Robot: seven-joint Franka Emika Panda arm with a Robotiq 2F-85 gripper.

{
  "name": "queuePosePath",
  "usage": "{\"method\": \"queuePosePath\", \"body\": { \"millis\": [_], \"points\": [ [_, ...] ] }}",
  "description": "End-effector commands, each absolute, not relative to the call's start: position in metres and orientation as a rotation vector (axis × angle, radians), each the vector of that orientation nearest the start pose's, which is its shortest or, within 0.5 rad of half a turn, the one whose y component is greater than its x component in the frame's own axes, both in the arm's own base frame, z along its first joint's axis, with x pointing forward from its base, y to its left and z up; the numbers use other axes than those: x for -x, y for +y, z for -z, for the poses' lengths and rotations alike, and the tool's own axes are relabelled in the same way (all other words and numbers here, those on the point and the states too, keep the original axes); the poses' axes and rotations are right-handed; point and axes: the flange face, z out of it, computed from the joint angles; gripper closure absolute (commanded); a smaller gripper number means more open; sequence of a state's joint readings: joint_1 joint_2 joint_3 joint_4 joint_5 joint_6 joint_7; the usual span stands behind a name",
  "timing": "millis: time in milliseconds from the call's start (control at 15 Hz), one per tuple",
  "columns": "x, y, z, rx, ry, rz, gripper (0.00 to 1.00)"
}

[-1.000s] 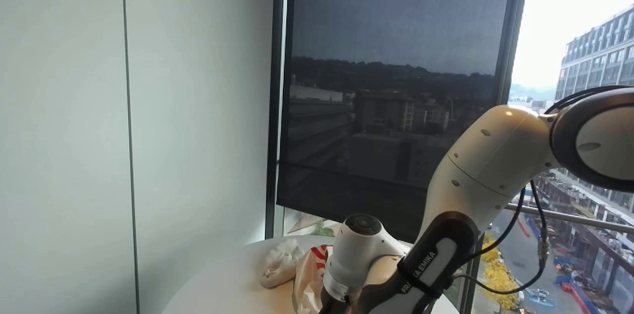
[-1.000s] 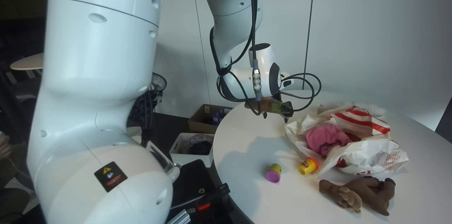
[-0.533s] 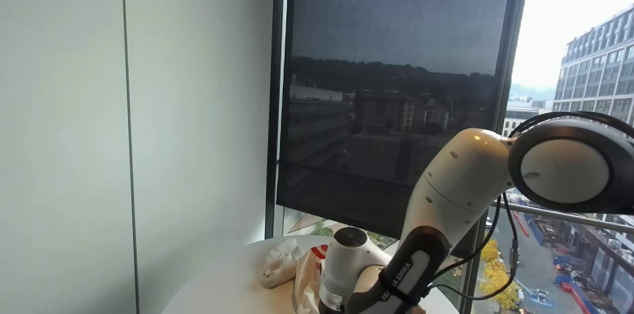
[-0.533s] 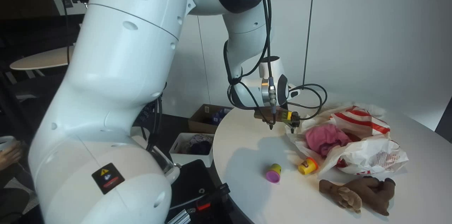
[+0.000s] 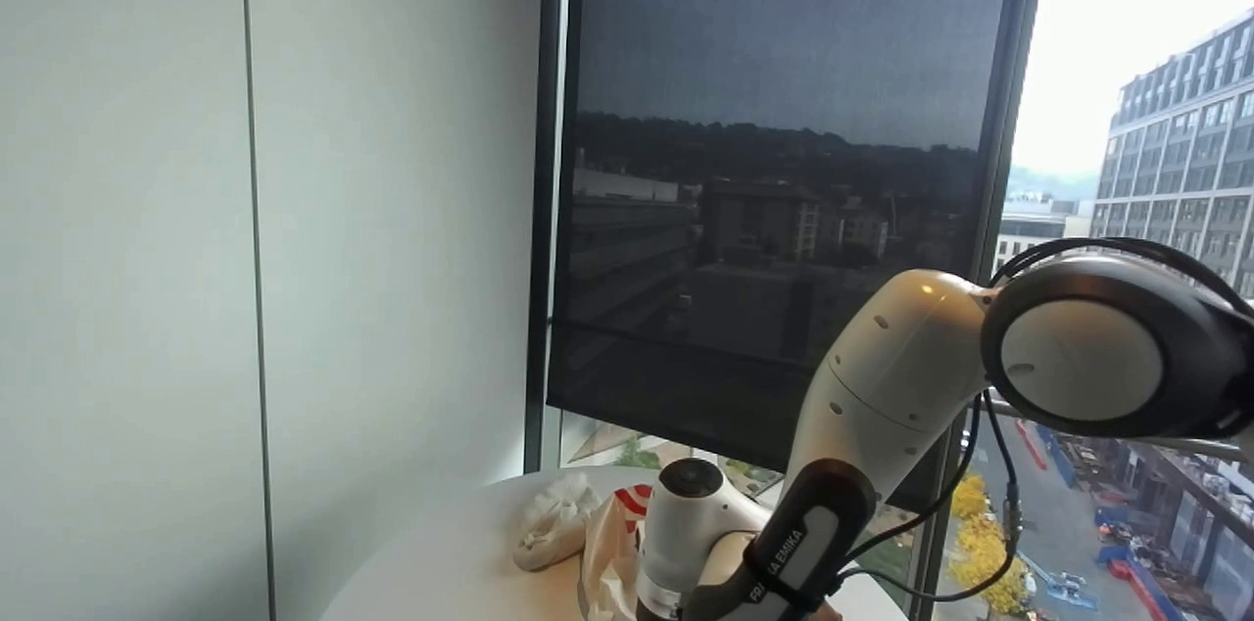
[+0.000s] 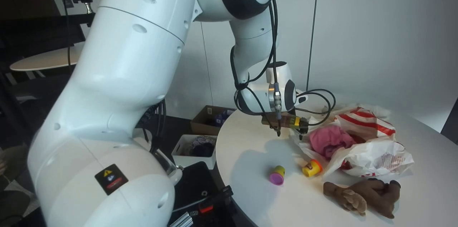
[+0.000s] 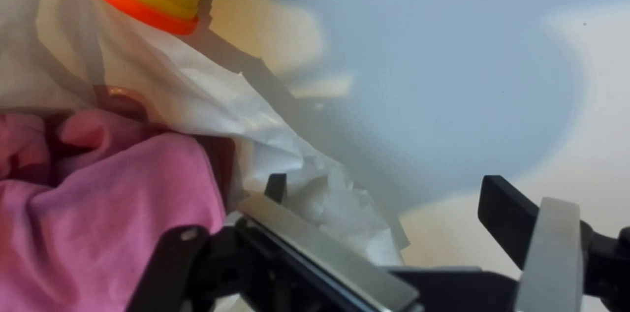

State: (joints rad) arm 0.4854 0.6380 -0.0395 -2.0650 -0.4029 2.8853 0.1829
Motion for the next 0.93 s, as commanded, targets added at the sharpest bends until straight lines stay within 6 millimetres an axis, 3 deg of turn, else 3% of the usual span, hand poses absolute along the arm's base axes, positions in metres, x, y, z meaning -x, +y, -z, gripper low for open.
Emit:
{"method": "queuePosePath", "body": {
  "millis": [0, 867],
  "points": [
    [-0.542, 0.274, -0.121, 3.07, -1.007, 0.363, 0.0],
    [-0.585, 0.292, -0.096, 3.064, -0.945, 0.413, 0.0]
  ]
}}
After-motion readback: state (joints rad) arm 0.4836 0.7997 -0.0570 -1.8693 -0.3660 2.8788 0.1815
